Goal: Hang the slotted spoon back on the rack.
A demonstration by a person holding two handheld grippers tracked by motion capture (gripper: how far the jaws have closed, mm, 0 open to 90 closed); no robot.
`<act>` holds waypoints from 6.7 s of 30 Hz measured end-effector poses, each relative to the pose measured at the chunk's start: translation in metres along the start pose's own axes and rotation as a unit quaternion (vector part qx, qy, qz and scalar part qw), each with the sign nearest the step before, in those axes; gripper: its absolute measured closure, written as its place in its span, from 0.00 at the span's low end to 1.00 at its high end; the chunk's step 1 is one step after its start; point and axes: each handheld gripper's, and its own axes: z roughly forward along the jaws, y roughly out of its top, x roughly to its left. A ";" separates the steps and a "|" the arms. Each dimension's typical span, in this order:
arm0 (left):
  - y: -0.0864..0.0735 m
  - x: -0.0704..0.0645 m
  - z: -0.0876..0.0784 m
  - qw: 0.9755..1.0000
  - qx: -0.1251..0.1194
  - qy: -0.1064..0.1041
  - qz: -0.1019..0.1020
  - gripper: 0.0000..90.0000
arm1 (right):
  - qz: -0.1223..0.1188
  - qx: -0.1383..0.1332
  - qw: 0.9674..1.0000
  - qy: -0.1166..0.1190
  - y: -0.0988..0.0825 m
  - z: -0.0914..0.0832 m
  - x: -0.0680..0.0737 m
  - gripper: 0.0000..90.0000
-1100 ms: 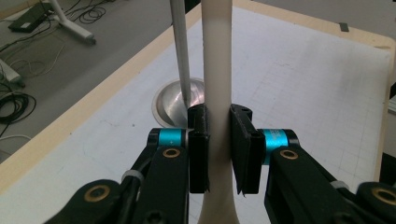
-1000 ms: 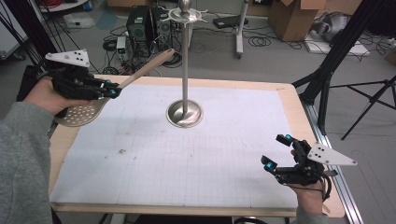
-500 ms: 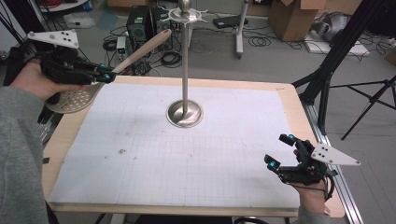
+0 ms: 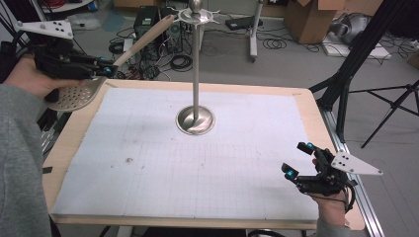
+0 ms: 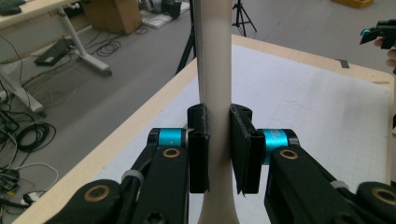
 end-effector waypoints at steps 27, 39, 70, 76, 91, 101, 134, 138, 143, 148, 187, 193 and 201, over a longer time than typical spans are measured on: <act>-0.007 0.012 0.011 1.000 0.003 -0.001 -0.017 0.86 | 0.005 -0.007 1.000 -0.011 -0.001 -0.011 -0.004 0.09; -0.010 0.011 0.029 1.000 0.016 -0.007 -0.017 0.87 | 0.004 -0.007 1.000 -0.011 0.000 -0.013 -0.005 0.09; -0.013 0.003 0.108 0.997 0.074 0.023 -0.016 0.87 | 0.003 -0.014 1.000 -0.014 0.001 -0.018 -0.006 0.09; -0.011 0.001 0.124 0.996 0.078 0.026 -0.018 0.86 | 0.003 -0.019 1.000 -0.013 0.002 -0.020 -0.006 0.09; -0.009 -0.002 0.154 0.996 0.073 0.046 -0.023 0.86 | 0.004 -0.020 1.000 -0.016 0.002 -0.023 -0.007 0.09; -0.008 -0.003 0.168 0.996 0.065 0.053 -0.031 0.86 | 0.005 -0.019 1.000 -0.017 0.001 -0.024 -0.008 0.09; -0.041 -0.038 0.120 0.998 -0.065 0.001 -0.004 0.17 | -0.005 -0.020 1.000 -0.021 0.004 -0.031 0.004 0.09; -0.057 -0.045 0.109 0.997 -0.074 -0.010 -0.001 0.16 | -0.007 -0.016 1.000 -0.021 0.004 -0.030 0.008 0.09; -0.079 -0.047 0.096 0.997 -0.081 0.004 -0.010 0.17 | -0.010 -0.011 1.000 -0.021 0.003 -0.027 0.011 0.09; -0.101 -0.049 0.073 0.993 -0.108 0.035 -0.015 0.17 | -0.007 -0.006 1.000 -0.025 0.002 -0.027 0.010 0.09; -0.210 -0.123 -0.002 0.972 -0.130 0.193 -0.033 0.17 | -0.017 0.006 1.000 -0.022 -0.003 0.008 0.009 0.09; -0.223 -0.128 -0.008 0.965 -0.140 0.214 -0.051 0.16 | -0.013 0.011 0.999 -0.027 -0.006 0.014 0.009 0.09; -0.245 -0.135 0.001 0.963 -0.122 0.231 -0.070 0.16 | -0.006 0.012 0.999 -0.036 -0.010 0.020 0.007 0.09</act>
